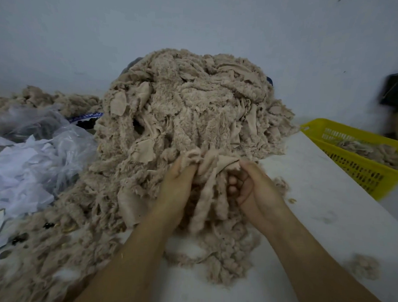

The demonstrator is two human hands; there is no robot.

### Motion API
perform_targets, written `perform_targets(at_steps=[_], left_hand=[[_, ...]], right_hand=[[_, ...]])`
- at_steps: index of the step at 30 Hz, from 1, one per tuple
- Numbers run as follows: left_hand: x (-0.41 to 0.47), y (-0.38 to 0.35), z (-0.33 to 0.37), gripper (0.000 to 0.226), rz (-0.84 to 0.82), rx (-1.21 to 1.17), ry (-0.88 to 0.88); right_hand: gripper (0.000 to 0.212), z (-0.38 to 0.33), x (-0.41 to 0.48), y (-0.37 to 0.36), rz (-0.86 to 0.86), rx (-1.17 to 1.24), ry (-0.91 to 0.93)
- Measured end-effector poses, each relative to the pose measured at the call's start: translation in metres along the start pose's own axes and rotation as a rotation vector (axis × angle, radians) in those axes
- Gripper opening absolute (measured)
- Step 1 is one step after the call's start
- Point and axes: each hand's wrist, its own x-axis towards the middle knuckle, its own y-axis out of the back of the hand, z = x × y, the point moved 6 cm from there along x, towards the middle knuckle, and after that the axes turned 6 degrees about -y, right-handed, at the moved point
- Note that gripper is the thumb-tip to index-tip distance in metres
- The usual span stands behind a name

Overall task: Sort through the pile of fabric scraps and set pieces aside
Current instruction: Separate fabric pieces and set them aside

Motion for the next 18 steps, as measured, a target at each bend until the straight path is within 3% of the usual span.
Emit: perform_targets(at_steps=[1, 2, 4, 7, 9, 11, 13, 15, 16, 18], left_hand=[[-0.004, -0.01, -0.001, 0.027, -0.112, -0.013, 0.015], [-0.007, -0.018, -0.003, 0.045, -0.208, -0.007, 0.018], [-0.009, -0.025, -0.007, 0.067, -0.287, 0.031, -0.013], [-0.007, -0.026, -0.004, 0.008, -0.221, 0.077, -0.105], [-0.004, -0.018, -0.007, 0.019, -0.109, 0.038, -0.066], [-0.001, -0.013, -0.012, 0.014, -0.083, -0.084, -0.001], [-0.005, -0.015, -0.008, 0.026, -0.144, -0.148, 0.055], [-0.006, -0.017, -0.01, 0.045, -0.197, -0.07, 0.065], [-0.008, -0.02, -0.012, 0.046, -0.228, -0.007, 0.059], [-0.008, -0.019, -0.01, 0.042, -0.227, 0.103, 0.037]], right_hand=[[0.012, -0.002, 0.002, 0.003, 0.008, 0.037, 0.013], [0.015, -0.003, 0.003, 0.004, 0.011, 0.054, 0.025], [0.017, -0.007, 0.002, 0.005, 0.006, 0.024, 0.061], [0.011, -0.008, 0.002, 0.006, -0.001, -0.086, 0.138], [0.003, -0.009, -0.002, 0.004, 0.053, -0.352, 0.236], [0.025, -0.007, -0.006, -0.005, 0.029, -0.635, 0.303], [0.047, 0.003, -0.006, -0.011, -0.015, -0.856, 0.251], [0.033, 0.007, -0.006, -0.013, 0.005, -1.045, 0.256], [0.022, 0.005, -0.008, -0.013, 0.033, -1.087, 0.295], [0.025, 0.001, -0.007, -0.008, 0.088, -1.158, 0.345]])
